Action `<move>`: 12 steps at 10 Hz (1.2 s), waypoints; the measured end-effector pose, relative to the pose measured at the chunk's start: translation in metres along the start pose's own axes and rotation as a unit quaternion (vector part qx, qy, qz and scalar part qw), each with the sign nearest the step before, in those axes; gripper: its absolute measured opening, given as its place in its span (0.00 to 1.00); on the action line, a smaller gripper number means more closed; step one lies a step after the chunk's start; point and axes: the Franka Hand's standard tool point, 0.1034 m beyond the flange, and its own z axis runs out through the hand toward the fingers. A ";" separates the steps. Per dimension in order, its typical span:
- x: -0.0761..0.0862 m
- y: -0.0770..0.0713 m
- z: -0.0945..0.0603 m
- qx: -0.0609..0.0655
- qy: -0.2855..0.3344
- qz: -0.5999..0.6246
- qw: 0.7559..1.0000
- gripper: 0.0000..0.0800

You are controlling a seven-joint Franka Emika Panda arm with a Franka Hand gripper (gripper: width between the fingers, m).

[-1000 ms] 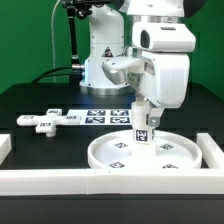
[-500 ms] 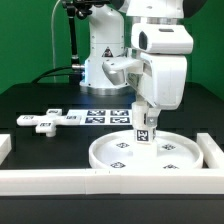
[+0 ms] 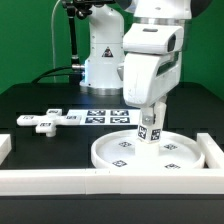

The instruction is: Assemble round table

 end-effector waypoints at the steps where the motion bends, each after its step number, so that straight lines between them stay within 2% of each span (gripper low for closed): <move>1: -0.002 0.001 0.000 0.000 0.000 0.033 0.999 0.52; 4: -0.002 0.001 0.000 0.001 0.000 0.125 0.992 0.52; 5: -0.004 0.001 0.001 0.006 0.006 0.178 0.984 0.52; 6: -0.011 0.002 0.002 0.019 0.018 0.254 0.967 0.52; 7: -0.018 0.003 0.003 0.037 0.035 0.345 0.937 0.52; 8: -0.019 0.003 0.004 0.042 0.040 0.380 0.923 0.52; 12: -0.016 0.003 0.003 0.049 0.045 0.496 0.866 0.52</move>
Offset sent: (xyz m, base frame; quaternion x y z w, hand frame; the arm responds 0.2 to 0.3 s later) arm 0.0000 0.0000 0.0000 0.0000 0.0000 0.1938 0.9810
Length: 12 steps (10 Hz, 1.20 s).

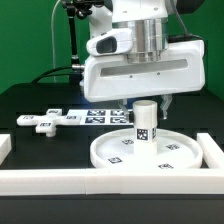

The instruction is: Assemble round table

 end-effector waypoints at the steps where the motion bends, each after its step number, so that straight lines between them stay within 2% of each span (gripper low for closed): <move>1: 0.000 0.000 0.000 0.000 0.000 0.016 1.000 0.52; 3: -0.001 0.000 0.000 0.009 -0.001 0.134 0.991 0.52; 6: -0.001 -0.001 0.002 0.016 0.004 0.279 0.960 0.52; 8: -0.002 -0.002 0.003 0.019 0.003 0.387 0.922 0.52; 10: -0.002 -0.001 0.003 0.029 -0.002 0.465 0.885 0.52; 11: -0.002 -0.001 0.003 0.034 -0.007 0.482 0.876 0.52; 12: -0.002 -0.002 0.003 0.040 -0.011 0.520 0.853 0.52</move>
Offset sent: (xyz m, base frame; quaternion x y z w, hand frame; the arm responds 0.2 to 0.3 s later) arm -0.0082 -0.0050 -0.0046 0.0124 -0.0129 0.2728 0.9619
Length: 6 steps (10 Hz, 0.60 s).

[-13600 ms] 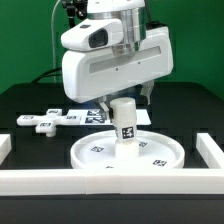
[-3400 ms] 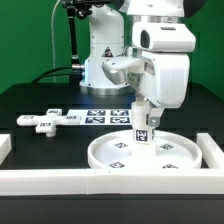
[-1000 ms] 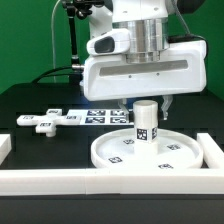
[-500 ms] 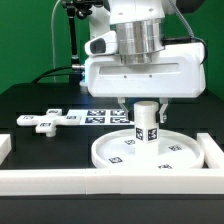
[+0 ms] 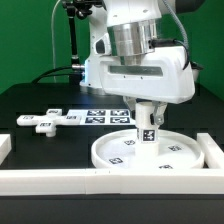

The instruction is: Assemble round table

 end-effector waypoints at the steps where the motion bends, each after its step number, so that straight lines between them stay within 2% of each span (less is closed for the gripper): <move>1: 0.000 0.000 0.000 0.000 0.000 -0.002 1.000 0.52; 2: 0.000 0.000 0.000 0.000 0.000 -0.027 1.000 0.52; 3: -0.003 -0.001 0.000 -0.003 0.000 -0.054 0.999 0.71; 4: -0.007 -0.005 -0.001 -0.008 0.003 -0.114 0.993 0.71; 5: -0.008 -0.009 -0.002 -0.009 0.007 -0.195 0.981 0.80; 6: -0.009 -0.010 -0.003 -0.010 0.007 -0.249 0.968 0.81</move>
Offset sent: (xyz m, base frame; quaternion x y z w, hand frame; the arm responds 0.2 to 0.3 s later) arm 0.0036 0.0028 0.0069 -0.0623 0.0404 -0.1778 0.9813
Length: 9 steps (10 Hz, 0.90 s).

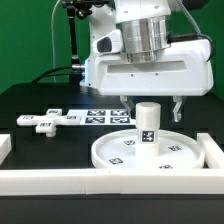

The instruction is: Assemble round table

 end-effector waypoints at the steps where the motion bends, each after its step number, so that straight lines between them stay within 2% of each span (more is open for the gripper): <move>1: 0.000 0.001 0.001 0.000 -0.001 -0.010 1.000 0.81; 4: 0.001 0.002 0.001 -0.001 0.000 -0.131 0.991 0.81; 6: 0.006 0.004 0.000 -0.014 0.015 -0.287 0.958 0.81; 8: 0.004 0.000 0.000 -0.028 0.016 -0.409 0.912 0.81; 9: 0.005 0.000 -0.001 -0.028 0.012 -0.426 0.904 0.81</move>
Offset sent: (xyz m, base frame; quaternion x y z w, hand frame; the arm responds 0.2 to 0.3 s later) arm 0.0000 0.0000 0.0000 0.0000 0.0000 -0.1938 0.9810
